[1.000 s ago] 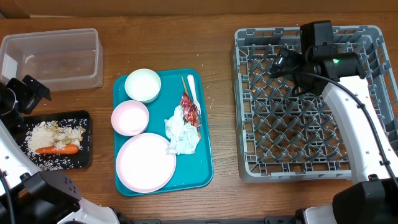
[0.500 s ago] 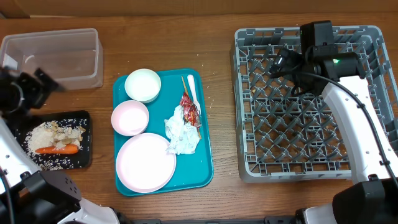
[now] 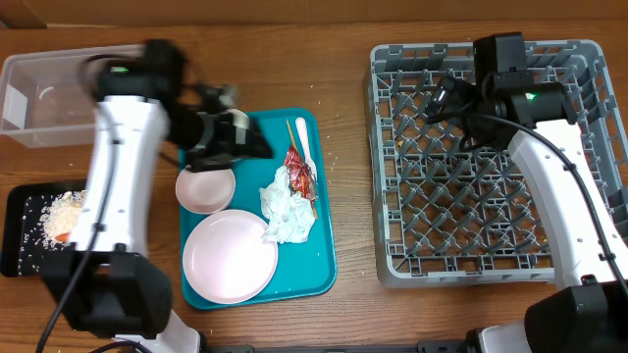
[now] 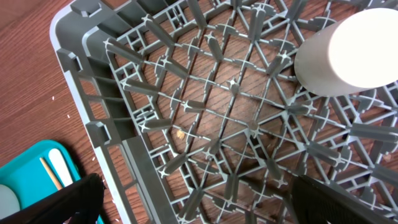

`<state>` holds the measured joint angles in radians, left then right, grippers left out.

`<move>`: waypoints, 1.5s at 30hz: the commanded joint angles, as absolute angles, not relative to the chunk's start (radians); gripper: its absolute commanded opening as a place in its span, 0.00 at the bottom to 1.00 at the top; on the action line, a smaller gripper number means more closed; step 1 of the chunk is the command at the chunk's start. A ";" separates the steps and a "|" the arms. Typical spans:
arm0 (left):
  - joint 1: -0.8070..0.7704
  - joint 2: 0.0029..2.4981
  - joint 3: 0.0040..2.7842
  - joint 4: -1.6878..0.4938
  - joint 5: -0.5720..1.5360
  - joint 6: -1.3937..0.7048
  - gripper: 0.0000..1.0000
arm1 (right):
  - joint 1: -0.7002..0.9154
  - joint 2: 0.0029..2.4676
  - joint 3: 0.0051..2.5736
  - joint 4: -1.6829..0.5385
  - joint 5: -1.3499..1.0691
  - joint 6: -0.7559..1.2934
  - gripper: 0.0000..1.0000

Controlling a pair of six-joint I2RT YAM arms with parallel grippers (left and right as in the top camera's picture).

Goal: Sort waste into correct bins and load items into the dishwasher rack
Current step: 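Reach the left gripper to the white tissue on the teal tray and grasp it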

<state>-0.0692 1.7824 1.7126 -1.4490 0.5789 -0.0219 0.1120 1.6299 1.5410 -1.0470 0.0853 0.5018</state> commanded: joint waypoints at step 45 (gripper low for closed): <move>-0.479 1.844 1.214 -0.884 -0.056 -0.292 0.65 | 0.112 1.603 1.551 -1.042 0.087 0.510 1.00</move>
<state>-0.4717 1.8355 1.2270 -0.8898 -0.0196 -0.3153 0.1120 1.6299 1.5410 -1.0470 0.0849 0.5018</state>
